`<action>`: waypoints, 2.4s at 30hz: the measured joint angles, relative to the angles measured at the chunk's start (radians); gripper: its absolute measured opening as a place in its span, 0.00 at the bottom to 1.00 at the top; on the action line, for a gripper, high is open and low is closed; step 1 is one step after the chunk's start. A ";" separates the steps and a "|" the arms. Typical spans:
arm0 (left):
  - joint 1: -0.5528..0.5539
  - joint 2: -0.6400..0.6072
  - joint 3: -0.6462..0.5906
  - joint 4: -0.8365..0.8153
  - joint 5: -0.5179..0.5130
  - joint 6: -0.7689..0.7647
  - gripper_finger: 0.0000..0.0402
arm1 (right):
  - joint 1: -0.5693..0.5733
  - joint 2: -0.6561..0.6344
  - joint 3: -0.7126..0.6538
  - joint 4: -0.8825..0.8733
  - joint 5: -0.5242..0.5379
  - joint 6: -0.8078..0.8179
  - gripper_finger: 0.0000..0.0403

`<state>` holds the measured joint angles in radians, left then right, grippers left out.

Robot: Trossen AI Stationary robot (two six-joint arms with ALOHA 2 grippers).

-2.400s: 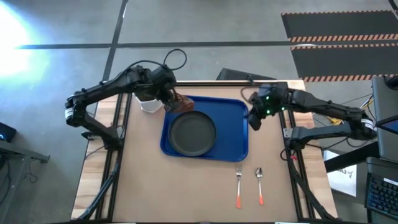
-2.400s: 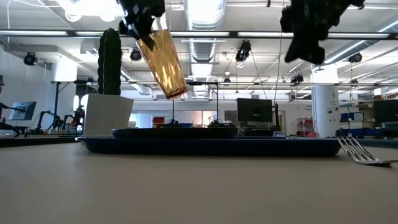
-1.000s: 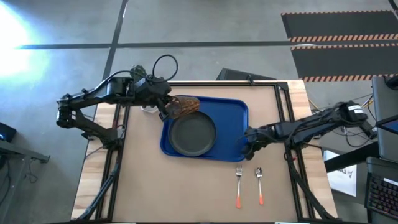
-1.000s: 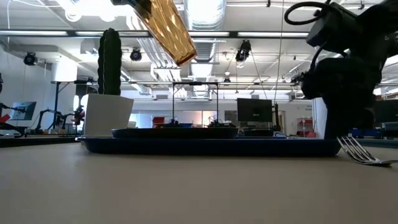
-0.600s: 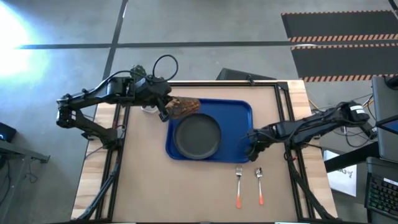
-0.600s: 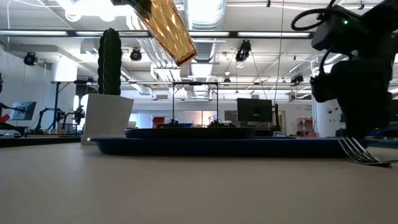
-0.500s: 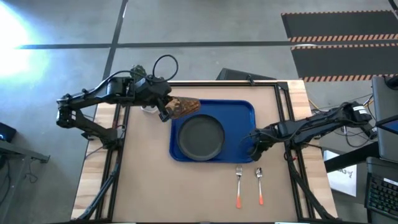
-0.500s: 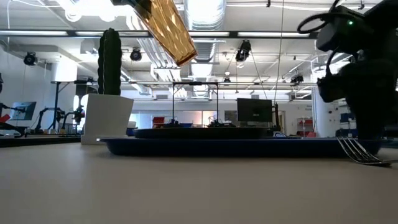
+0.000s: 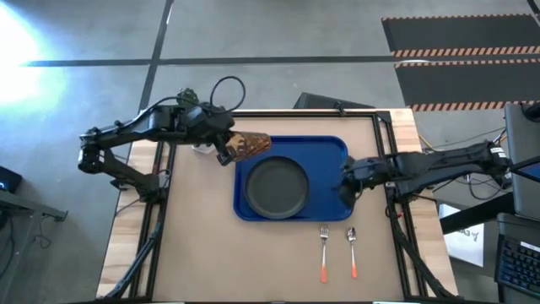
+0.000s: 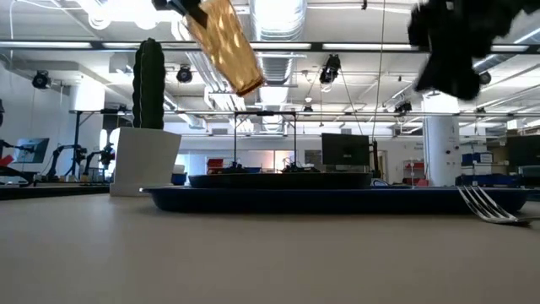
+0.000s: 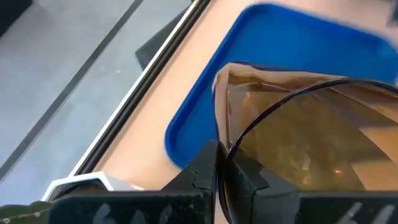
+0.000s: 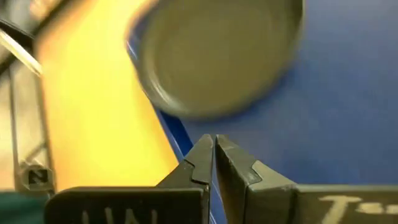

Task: Pick and place plate/cup/fork/spoon on tray
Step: Put the orange cup on the blue tray to the top left of the black plate

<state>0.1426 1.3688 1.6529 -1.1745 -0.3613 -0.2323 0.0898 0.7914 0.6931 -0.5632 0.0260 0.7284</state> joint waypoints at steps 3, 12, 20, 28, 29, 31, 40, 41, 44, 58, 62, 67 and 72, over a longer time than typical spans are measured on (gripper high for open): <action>0.034 0.040 -0.011 -0.017 -0.007 0.000 0.00 | 0.000 -0.004 0.111 0.010 0.043 -0.083 0.02; 0.153 0.212 -0.005 -0.099 0.098 0.013 0.00 | 0.000 0.045 0.396 0.029 0.054 -0.335 0.02; 0.249 0.308 0.058 -0.100 0.122 0.109 0.00 | 0.000 0.127 0.478 0.013 0.045 -0.407 0.02; 0.317 0.364 0.196 -0.147 0.255 0.155 0.00 | 0.000 0.205 0.440 0.011 0.034 -0.388 0.02; 0.322 0.376 0.215 -0.186 0.257 0.162 0.00 | 0.000 0.213 0.437 0.012 0.034 -0.388 0.02; 0.336 0.404 0.254 -0.264 0.260 0.167 0.00 | 0.000 0.229 0.436 0.012 0.026 -0.388 0.02; 0.360 0.494 0.322 -0.364 0.333 0.243 0.00 | 0.000 0.258 0.445 0.022 0.026 -0.388 0.02; 0.362 0.496 0.324 -0.360 0.337 0.250 0.00 | 0.000 0.257 0.445 0.022 0.026 -0.388 0.02; 0.371 0.503 0.333 -0.351 0.346 0.266 0.00 | 0.000 0.257 0.445 0.022 0.026 -0.388 0.02; 0.413 0.545 0.334 -0.300 0.389 0.275 0.00 | 0.000 0.257 0.445 0.022 0.026 -0.389 0.02; 0.415 0.565 0.333 -0.299 0.390 0.275 0.00 | 0.000 0.257 0.445 0.021 0.026 -0.389 0.02; 0.415 0.588 0.332 -0.284 0.401 0.292 0.00 | 0.000 0.257 0.445 0.021 0.026 -0.389 0.02; 0.415 0.609 0.330 -0.267 0.416 0.293 0.00 | 0.000 0.257 0.445 0.021 0.026 -0.389 0.02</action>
<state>0.5573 1.9773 1.9829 -1.4411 0.0547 0.0608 0.0895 1.0481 1.1381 -0.5426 0.0521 0.3395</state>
